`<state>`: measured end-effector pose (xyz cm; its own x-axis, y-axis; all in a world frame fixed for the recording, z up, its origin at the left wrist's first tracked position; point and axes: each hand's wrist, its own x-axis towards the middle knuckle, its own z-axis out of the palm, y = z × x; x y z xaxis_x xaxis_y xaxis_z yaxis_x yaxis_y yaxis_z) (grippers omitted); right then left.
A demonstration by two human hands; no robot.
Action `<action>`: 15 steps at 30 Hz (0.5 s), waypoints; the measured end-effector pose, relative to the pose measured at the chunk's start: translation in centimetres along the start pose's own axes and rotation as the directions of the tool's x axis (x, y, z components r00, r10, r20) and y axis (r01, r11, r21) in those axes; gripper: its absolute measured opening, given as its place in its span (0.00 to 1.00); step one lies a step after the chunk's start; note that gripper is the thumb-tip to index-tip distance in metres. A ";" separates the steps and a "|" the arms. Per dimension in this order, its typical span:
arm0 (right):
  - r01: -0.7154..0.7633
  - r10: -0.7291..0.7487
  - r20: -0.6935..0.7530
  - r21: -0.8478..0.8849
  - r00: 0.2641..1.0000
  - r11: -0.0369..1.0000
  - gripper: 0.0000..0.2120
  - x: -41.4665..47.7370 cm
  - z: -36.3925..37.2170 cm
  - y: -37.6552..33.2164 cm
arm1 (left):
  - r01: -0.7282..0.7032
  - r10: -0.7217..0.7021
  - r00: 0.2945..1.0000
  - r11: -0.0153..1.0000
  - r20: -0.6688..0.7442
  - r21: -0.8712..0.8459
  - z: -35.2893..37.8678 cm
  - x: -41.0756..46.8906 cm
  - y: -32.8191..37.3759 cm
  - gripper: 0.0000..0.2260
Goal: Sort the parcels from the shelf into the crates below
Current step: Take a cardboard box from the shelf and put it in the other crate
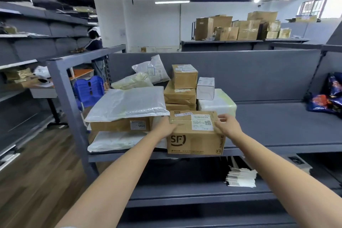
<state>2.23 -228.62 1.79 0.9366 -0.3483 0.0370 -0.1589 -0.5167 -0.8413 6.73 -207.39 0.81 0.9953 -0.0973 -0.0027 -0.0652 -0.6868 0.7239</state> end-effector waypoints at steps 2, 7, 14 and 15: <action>-0.007 0.007 0.010 -0.024 1.000 1.000 0.23 0.3 0.2 0.2 | 0.005 -0.005 1.000 1.000 0.014 0.006 0.4 0.6 0.0 0.14; 0.018 -0.007 0.060 -0.173 0.998 0.985 0.28 0.5 0.6 0.6 | -0.047 0.046 0.999 0.998 0.011 0.052 1.0 -0.2 0.5 0.17; 0.087 -0.072 0.062 -0.282 0.995 0.956 0.25 -0.1 0.6 0.2 | -0.023 0.027 0.997 0.998 0.077 -0.055 1.1 -0.2 0.2 0.18; 0.089 -0.074 0.062 -0.286 0.995 0.954 0.25 -0.2 0.6 0.2 | -0.022 0.027 0.996 0.998 0.079 -0.063 1.2 -0.2 0.0 0.18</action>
<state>2.20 -228.16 1.26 0.9633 -0.2601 0.0659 -0.1578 -0.7478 -0.6449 6.47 -208.25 -0.02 0.9842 -0.1730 -0.0377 -0.0828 -0.6377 0.7658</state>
